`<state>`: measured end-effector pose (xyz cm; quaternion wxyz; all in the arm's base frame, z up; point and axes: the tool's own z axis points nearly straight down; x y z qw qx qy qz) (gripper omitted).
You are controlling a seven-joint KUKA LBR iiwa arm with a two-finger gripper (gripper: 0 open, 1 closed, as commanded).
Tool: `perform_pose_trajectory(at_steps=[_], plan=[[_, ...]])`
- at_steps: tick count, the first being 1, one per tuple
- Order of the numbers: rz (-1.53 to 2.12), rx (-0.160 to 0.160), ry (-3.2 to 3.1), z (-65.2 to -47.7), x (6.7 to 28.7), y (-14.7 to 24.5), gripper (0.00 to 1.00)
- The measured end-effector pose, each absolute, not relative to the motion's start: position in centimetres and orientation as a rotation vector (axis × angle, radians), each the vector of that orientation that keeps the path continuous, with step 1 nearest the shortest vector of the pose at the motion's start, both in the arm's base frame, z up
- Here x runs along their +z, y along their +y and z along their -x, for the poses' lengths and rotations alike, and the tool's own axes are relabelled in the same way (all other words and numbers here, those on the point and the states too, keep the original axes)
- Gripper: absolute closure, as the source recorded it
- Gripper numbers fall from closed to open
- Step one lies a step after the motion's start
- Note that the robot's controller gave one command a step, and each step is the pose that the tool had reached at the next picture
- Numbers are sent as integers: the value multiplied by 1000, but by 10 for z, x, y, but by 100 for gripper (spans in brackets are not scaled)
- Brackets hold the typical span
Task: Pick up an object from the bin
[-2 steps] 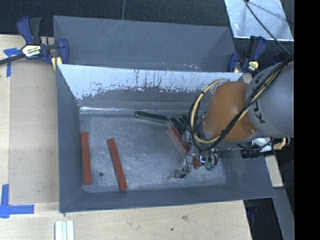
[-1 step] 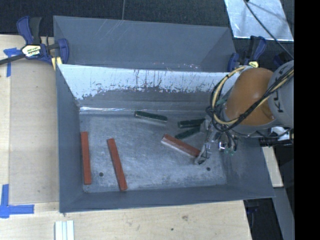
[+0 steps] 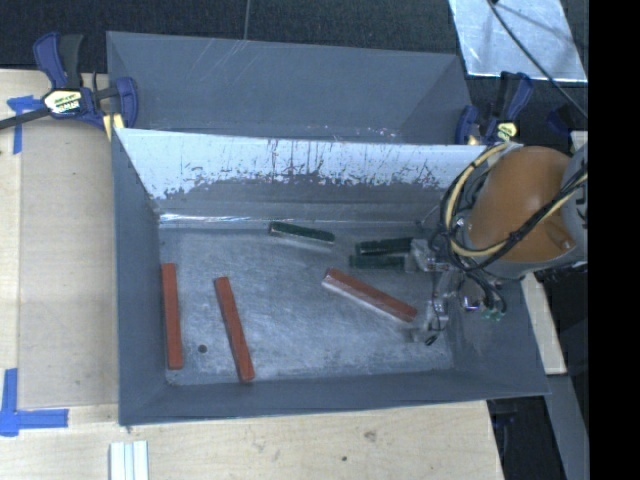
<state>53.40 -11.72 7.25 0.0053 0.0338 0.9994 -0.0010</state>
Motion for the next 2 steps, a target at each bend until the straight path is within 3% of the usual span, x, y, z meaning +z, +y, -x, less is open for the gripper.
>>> perform_pose_trajectory(at_steps=[1,2], plan=[[-110,-1,3135,-532,71,-116,100],[336,-5,3113,-532,201,-111,100]])
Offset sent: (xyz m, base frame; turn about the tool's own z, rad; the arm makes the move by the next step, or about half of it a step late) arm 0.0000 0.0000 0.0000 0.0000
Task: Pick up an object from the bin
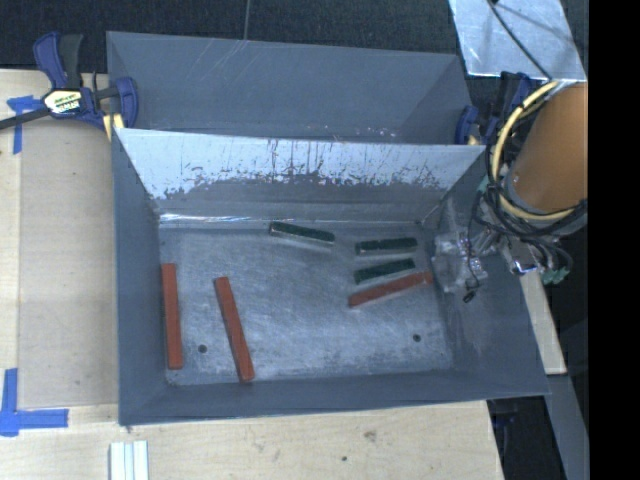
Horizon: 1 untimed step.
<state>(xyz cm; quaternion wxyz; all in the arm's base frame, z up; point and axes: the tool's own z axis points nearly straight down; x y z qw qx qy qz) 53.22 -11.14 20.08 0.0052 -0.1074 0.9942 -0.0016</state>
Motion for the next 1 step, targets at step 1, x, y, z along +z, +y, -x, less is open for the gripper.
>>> perform_pose_trajectory(at_steps=[1], plan=[[330,0,3120,-531,197,-111,0]])
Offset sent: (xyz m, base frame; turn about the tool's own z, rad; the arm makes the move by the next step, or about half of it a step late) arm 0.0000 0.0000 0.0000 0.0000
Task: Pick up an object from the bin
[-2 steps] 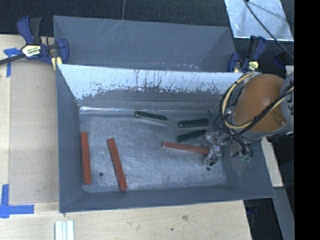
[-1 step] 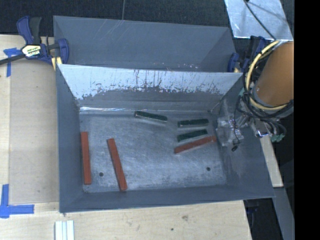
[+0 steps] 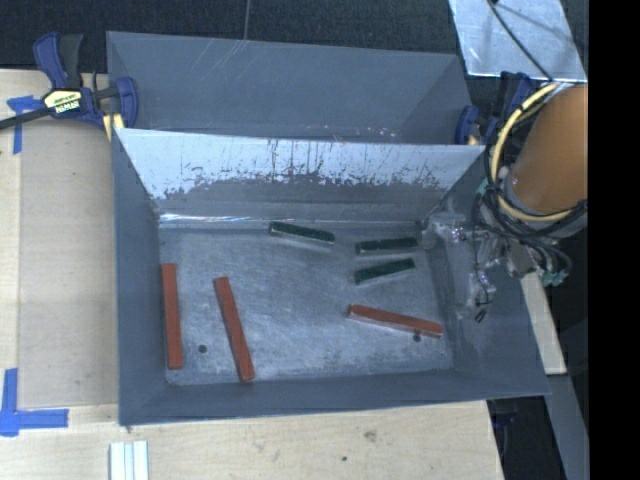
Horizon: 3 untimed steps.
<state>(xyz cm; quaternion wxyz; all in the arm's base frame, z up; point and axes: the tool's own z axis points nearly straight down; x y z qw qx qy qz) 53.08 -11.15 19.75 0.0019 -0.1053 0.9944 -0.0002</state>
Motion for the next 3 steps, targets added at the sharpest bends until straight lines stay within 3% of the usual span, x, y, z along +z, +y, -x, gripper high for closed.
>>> perform_pose_trajectory(at_steps=[1,2,3], plan=[[310,3,3124,-521,67,-88,0],[307,0,3121,-523,71,-89,100],[292,-6,3115,-540,258,-108,100]])
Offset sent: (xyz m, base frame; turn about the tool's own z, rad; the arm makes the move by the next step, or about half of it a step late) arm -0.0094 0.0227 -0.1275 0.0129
